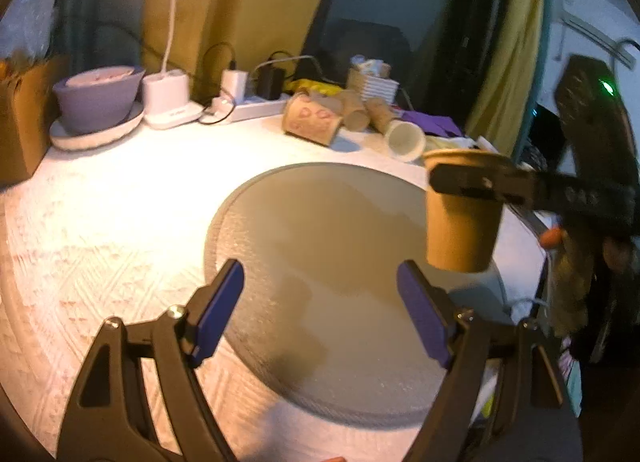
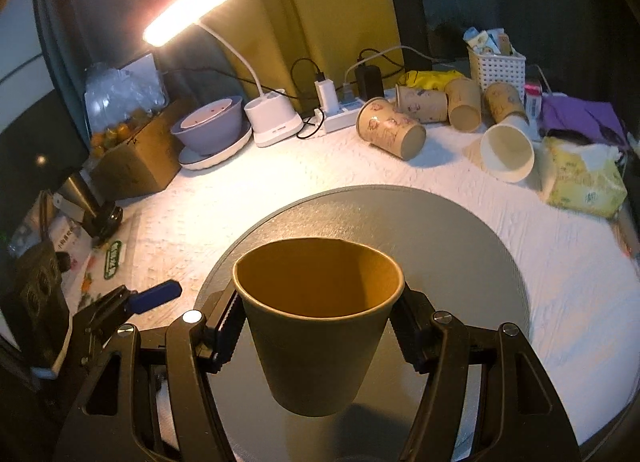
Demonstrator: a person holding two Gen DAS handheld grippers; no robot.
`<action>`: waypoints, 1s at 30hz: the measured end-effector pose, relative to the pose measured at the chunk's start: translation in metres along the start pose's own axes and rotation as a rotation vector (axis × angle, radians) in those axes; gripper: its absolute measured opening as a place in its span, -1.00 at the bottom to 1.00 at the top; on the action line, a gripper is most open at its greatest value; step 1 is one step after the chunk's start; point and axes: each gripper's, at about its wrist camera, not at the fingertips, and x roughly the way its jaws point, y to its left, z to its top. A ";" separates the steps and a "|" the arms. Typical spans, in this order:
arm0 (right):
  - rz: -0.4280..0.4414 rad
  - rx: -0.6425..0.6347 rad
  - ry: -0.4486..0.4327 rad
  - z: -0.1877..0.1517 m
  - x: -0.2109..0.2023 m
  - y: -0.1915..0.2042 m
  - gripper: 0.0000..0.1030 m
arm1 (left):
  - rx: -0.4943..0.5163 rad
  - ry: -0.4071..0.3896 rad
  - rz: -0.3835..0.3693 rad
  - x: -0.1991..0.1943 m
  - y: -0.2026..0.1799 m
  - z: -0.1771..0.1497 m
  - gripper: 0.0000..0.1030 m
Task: Flip cup upright
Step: 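Open the left gripper and rotate the cup opening-up with the right gripper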
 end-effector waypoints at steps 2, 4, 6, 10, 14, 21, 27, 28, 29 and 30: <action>-0.015 -0.021 -0.012 0.001 0.002 0.001 0.32 | -0.031 0.006 0.009 0.004 0.007 0.001 0.56; -0.039 -0.046 -0.023 0.003 0.005 0.003 0.32 | -0.061 0.017 0.015 0.007 0.013 0.001 0.56; -0.053 -0.059 -0.032 0.004 0.010 0.004 0.32 | -0.088 0.018 0.019 0.007 0.018 0.000 0.56; -0.078 -0.073 -0.046 0.005 0.018 0.003 0.32 | -0.112 0.006 0.021 0.007 0.021 -0.001 0.56; -0.089 -0.083 -0.060 0.007 0.027 0.003 0.32 | -0.132 0.005 0.011 0.008 0.024 0.000 0.56; -0.136 -0.104 -0.090 0.011 0.036 0.006 0.32 | -0.131 0.000 -0.001 0.006 0.024 -0.001 0.56; -0.133 -0.094 -0.076 0.005 0.042 0.005 0.32 | -0.117 0.005 -0.005 0.007 0.021 0.000 0.56; -0.135 -0.094 -0.075 0.004 0.042 0.005 0.32 | -0.114 0.007 -0.006 0.008 0.021 0.000 0.56; -0.139 -0.094 -0.076 0.003 0.042 0.005 0.32 | -0.109 0.012 -0.007 0.008 0.020 0.000 0.56; -0.141 -0.092 -0.076 0.002 0.042 0.005 0.32 | -0.108 0.013 -0.006 0.008 0.020 0.000 0.56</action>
